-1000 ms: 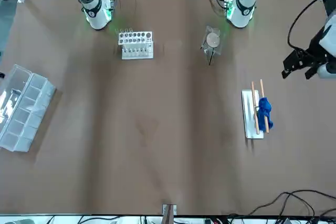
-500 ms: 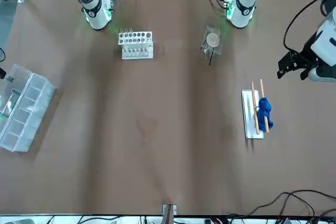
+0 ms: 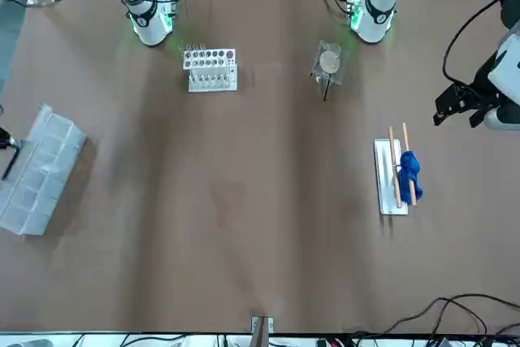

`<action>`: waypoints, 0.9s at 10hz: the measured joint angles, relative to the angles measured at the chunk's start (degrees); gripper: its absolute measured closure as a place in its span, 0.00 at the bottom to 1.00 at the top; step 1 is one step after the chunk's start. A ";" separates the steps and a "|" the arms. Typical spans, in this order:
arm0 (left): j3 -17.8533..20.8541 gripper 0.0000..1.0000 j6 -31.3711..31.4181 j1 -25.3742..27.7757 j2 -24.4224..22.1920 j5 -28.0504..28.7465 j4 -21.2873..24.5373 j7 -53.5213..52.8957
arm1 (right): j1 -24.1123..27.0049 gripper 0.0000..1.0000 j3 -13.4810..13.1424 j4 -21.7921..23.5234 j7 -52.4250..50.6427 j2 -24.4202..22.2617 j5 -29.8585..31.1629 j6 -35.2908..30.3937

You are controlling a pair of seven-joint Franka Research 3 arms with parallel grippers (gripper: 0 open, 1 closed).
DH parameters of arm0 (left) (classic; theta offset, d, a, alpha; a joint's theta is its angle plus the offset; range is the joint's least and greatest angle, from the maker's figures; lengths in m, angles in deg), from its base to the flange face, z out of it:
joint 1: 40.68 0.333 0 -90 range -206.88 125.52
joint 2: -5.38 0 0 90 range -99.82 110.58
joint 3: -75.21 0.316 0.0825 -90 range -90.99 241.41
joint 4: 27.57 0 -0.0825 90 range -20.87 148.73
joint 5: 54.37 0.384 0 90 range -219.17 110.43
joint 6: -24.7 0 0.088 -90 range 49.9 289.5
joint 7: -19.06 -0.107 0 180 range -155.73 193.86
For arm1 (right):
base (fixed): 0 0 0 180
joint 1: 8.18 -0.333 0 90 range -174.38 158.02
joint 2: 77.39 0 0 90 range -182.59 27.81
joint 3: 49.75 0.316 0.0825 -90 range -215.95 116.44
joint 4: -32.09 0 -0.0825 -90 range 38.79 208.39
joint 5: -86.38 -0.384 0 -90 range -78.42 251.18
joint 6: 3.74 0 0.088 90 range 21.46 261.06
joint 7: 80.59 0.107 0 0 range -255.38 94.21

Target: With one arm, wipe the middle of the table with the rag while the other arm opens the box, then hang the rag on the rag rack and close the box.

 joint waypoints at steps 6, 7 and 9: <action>0.37 0.00 0.01 1.49 0.39 0.00 -1.10 -2.87 | -4.60 0.99 0.05 1.24 -6.26 0.79 -0.22 10.00; 0.37 0.00 0.01 1.49 0.52 0.00 -1.10 -2.91 | -4.61 0.99 0.14 1.82 -7.49 0.80 -0.38 10.61; 0.37 0.00 0.01 1.51 0.56 0.00 -1.10 -2.93 | -4.64 0.99 0.40 2.75 -8.84 0.83 -0.52 11.65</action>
